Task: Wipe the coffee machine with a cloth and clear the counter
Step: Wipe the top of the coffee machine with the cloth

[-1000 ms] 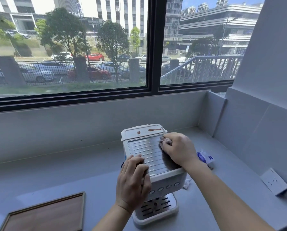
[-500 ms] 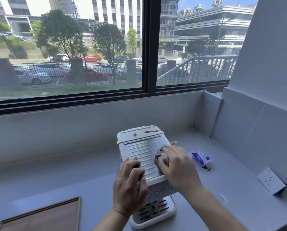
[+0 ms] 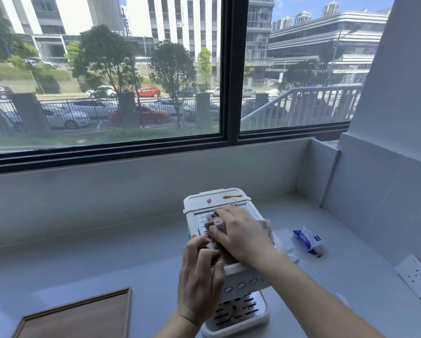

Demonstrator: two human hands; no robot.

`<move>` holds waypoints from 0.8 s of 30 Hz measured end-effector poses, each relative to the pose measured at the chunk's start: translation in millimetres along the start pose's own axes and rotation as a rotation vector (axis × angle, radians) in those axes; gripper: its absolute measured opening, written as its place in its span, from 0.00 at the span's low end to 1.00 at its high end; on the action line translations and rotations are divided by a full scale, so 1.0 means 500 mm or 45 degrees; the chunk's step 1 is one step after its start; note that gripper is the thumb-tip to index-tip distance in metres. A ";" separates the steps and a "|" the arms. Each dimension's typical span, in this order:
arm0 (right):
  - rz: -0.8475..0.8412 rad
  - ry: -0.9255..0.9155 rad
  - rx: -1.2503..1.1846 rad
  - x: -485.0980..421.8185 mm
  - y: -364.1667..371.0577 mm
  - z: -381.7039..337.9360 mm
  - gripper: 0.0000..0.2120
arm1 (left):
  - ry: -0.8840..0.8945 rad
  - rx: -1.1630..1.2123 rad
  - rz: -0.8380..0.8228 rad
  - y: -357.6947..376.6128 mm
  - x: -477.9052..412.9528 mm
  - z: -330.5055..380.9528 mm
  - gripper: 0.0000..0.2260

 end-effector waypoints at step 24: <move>-0.239 0.147 -0.219 0.058 -0.044 0.067 0.27 | -0.211 -0.068 -0.791 0.000 -0.216 -0.017 0.27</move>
Point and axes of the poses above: each hand's wrist, its own x-axis away from the middle knuckle, its own y-axis out of the palm, z = x × y, the point moved 2 cm from there along -x, towards the middle knuckle, and after that the axes turned 1 degree about y, right-handed, at the moved point
